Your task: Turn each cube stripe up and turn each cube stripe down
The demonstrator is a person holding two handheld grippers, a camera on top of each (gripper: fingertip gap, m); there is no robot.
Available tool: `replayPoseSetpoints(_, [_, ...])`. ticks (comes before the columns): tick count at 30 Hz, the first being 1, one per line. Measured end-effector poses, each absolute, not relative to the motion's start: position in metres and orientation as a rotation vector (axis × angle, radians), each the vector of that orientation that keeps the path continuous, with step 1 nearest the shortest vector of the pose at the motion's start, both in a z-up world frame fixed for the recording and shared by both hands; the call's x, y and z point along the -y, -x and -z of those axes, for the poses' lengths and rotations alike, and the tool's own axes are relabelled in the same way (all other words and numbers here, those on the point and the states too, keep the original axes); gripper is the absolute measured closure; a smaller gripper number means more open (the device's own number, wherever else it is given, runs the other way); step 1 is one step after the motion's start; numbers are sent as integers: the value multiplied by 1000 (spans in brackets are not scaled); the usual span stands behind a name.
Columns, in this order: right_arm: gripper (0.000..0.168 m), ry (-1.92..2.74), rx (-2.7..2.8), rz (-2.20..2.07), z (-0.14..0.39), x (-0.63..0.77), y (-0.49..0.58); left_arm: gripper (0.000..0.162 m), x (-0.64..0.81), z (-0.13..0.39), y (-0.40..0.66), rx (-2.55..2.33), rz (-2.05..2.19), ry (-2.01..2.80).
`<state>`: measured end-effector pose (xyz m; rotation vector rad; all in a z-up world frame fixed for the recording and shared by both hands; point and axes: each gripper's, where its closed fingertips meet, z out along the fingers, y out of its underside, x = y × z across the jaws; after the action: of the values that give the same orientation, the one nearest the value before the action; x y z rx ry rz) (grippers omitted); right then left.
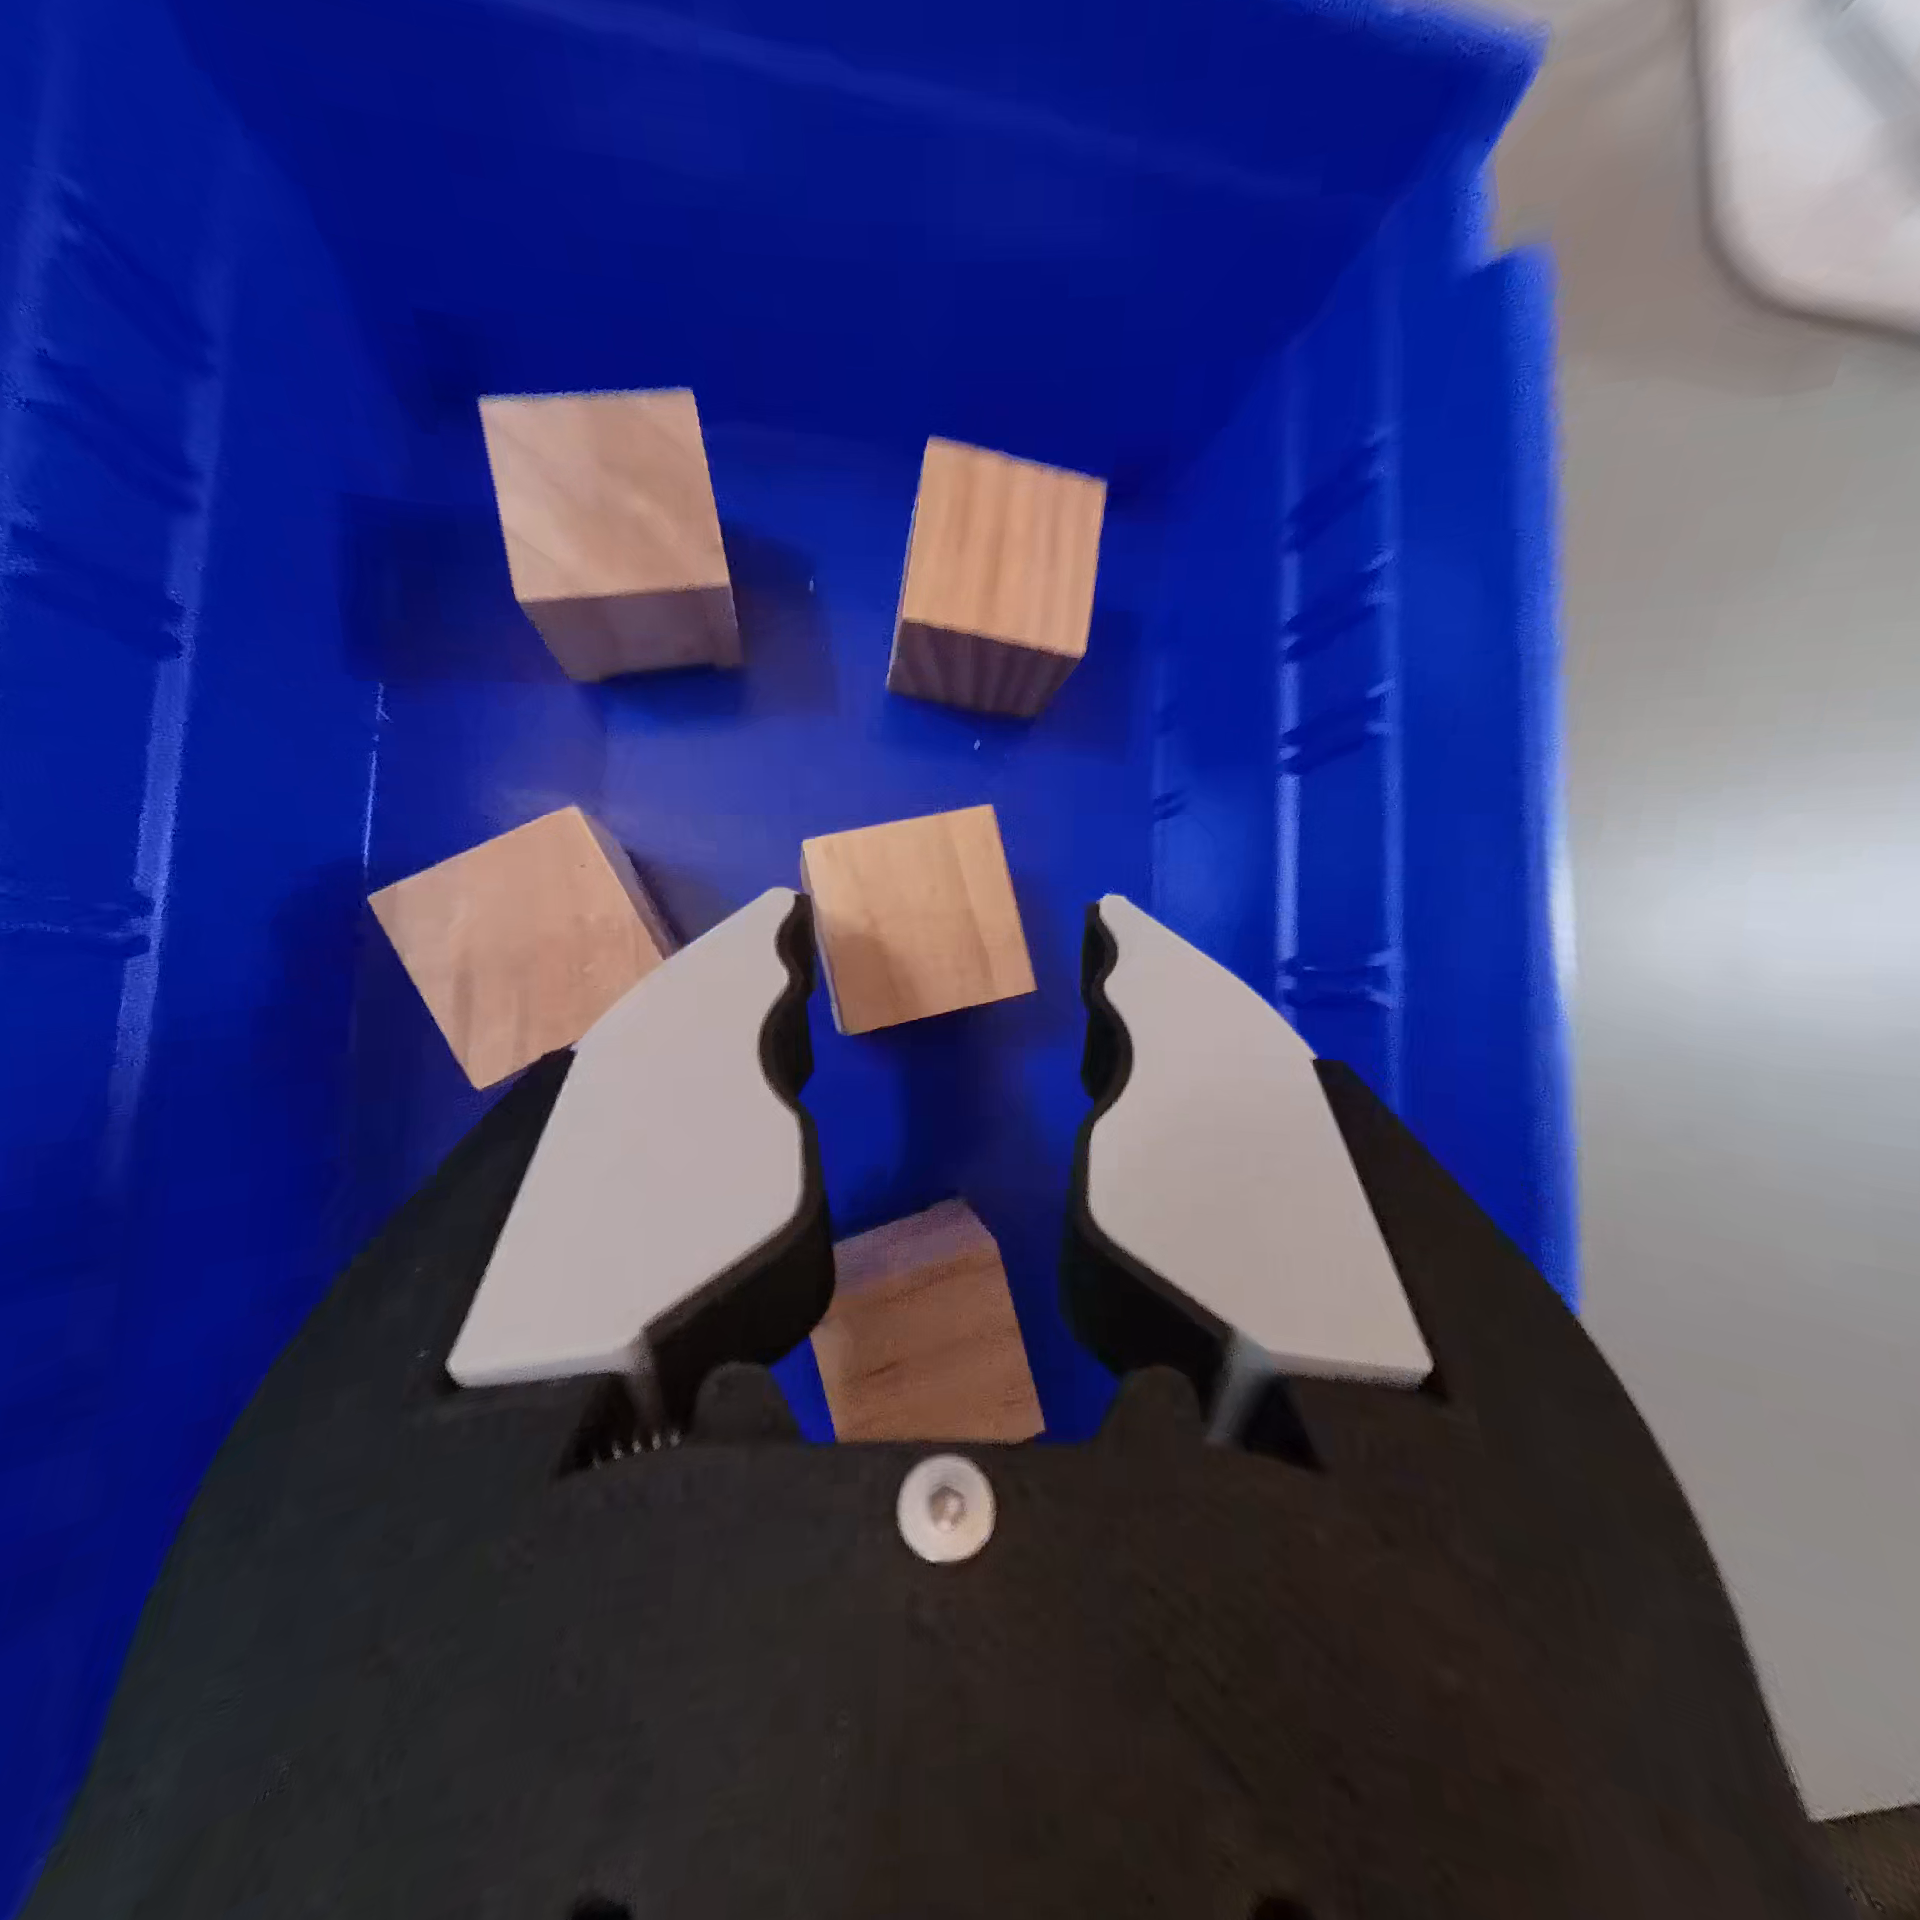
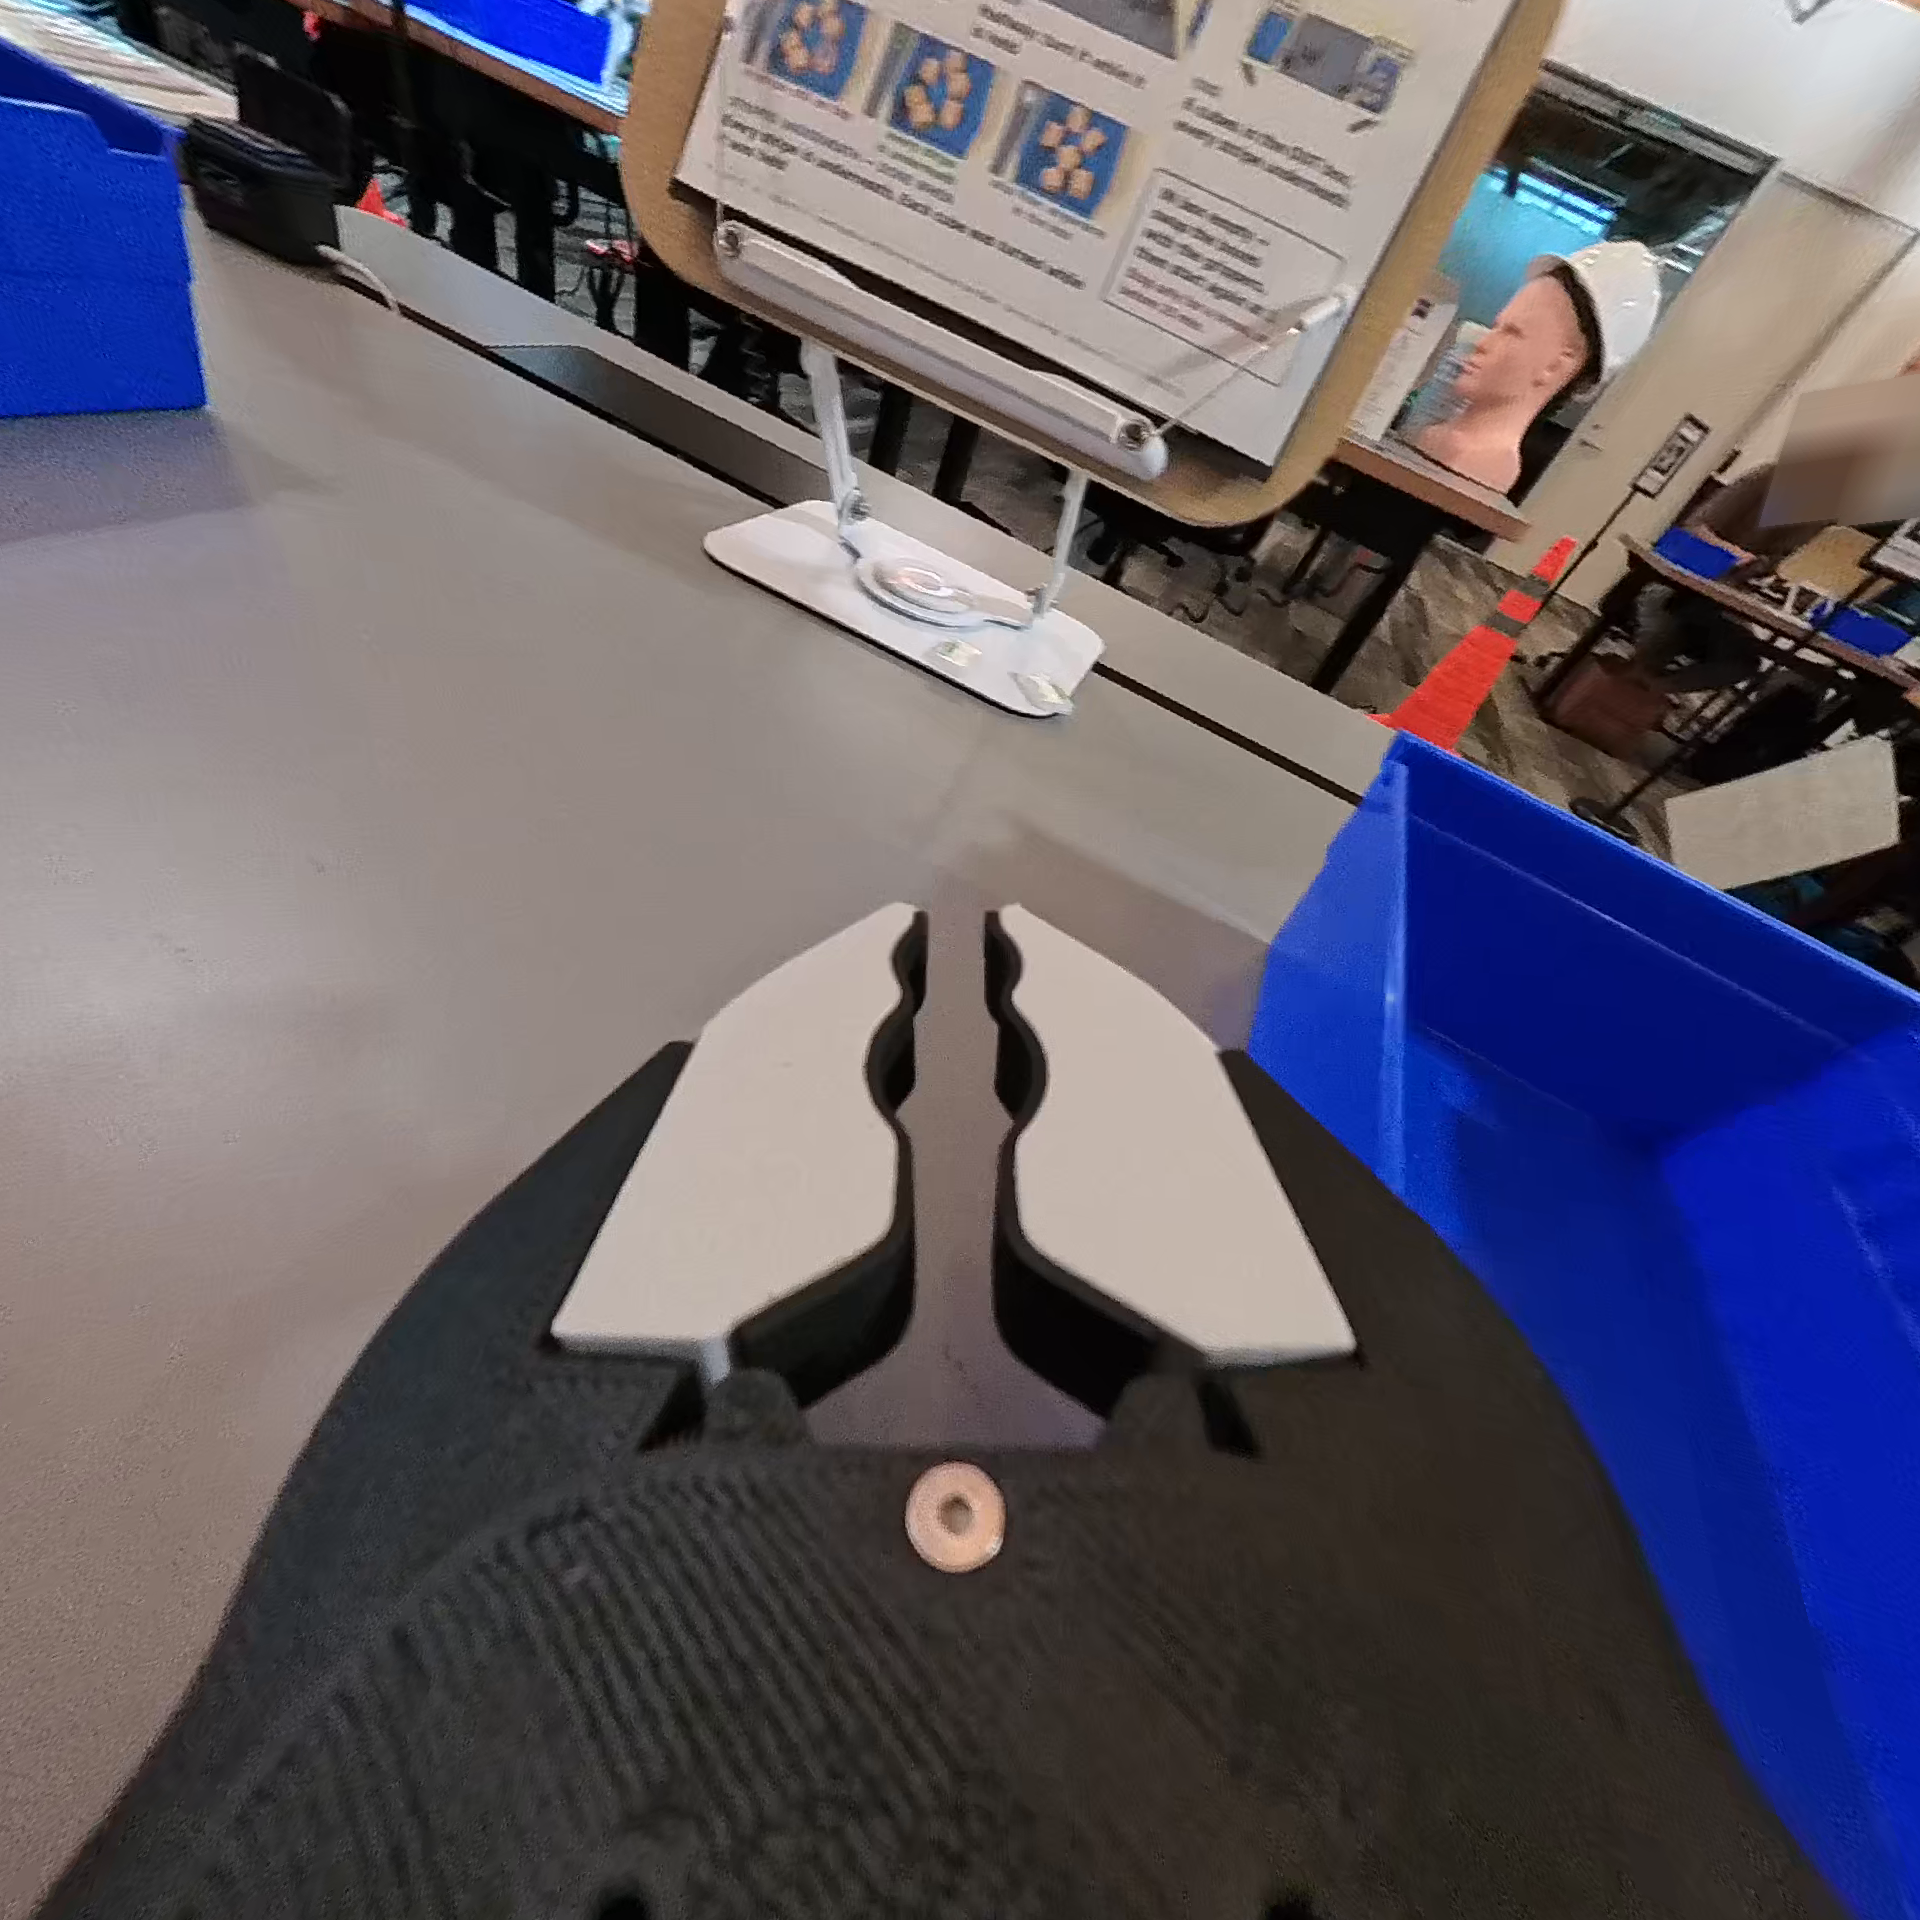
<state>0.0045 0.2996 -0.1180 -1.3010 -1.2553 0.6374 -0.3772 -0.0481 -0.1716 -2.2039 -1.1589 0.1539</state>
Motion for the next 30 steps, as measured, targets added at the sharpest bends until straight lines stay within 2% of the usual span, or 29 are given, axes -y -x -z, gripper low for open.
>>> replayPoseSetpoints(7, [160,1311,1181,-589,109,-310,-31,111,47,211,380,1189,-197,2437])
replayPoseSetpoints(11, [160,1301,1187,-589,109,-307,-31,115,45,206,386,1169,-260,2423])
replayPoseSetpoints(14, [160,1279,1211,-578,110,-304,-28,115,47,170,395,1146,-343,2312])
replayPoseSetpoints(17, [160,1262,1241,-577,112,-298,-23,116,40,108,396,1052,-341,2097])
replayPoseSetpoints(21, [156,1256,1257,-652,111,-284,-16,116,-5,6,346,749,21,1709])
replayPoseSetpoints(23, [142,1315,1246,-829,111,-271,-10,116,-28,-34,307,587,260,1555])
replayPoseSetpoints(27, [115,1416,1279,-1128,110,-250,-6,117,-78,-64,227,332,659,1435])
replayPoseSetpoints(30, [108,1312,1261,-1134,97,-249,-11,117,-120,-53,170,252,972,1405])
